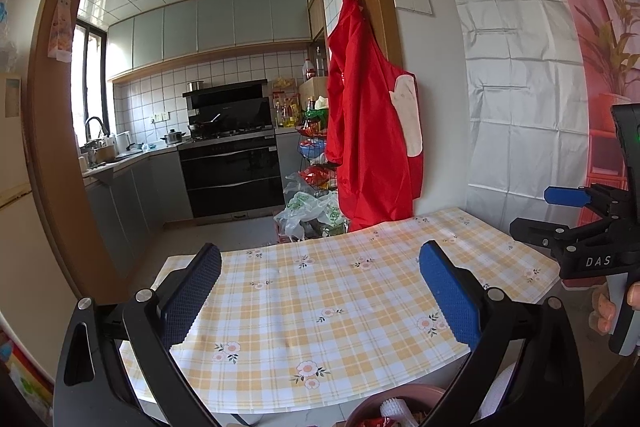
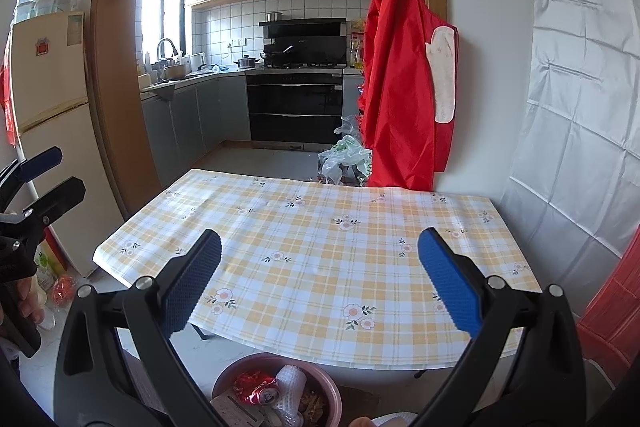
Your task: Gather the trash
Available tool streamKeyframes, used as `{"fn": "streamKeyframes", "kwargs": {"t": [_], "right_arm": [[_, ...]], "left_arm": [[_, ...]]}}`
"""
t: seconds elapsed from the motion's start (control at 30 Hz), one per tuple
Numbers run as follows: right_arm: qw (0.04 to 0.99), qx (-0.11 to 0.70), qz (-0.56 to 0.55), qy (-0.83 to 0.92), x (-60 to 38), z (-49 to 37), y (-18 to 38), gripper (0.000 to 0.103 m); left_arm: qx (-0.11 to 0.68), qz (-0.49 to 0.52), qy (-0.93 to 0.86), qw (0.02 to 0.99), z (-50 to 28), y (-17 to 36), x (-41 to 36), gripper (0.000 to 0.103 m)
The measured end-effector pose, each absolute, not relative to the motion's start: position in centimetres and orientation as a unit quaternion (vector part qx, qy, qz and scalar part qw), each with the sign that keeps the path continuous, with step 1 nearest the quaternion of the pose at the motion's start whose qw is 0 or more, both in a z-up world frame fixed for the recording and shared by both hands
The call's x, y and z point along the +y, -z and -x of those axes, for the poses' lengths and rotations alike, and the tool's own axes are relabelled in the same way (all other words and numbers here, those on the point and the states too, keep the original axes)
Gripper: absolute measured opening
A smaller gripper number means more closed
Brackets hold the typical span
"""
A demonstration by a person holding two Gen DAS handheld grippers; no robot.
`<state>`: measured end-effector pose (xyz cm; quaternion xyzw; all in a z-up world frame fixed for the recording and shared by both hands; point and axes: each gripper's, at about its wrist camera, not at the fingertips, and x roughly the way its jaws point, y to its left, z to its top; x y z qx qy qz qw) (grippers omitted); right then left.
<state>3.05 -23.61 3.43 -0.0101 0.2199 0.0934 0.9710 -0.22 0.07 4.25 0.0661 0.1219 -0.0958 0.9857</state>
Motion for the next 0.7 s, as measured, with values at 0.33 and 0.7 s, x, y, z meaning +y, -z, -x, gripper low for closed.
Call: {"fn": "streamKeyframes", "kwargs": {"t": [0.33,0.7], "right_arm": [[0.971,0.220,0.016,-0.092,-23.47,-2.94,-3.64,0.097],[0.971,0.223,0.015,-0.091,-23.52,-2.96,-3.62,0.097]], "left_arm": [[0.121,-0.066,0.096,0.986,0.32,-4.30,0.08,0.097],[0.129,-0.053,0.089,0.986,0.06,-4.62,0.84,0.097]]}}
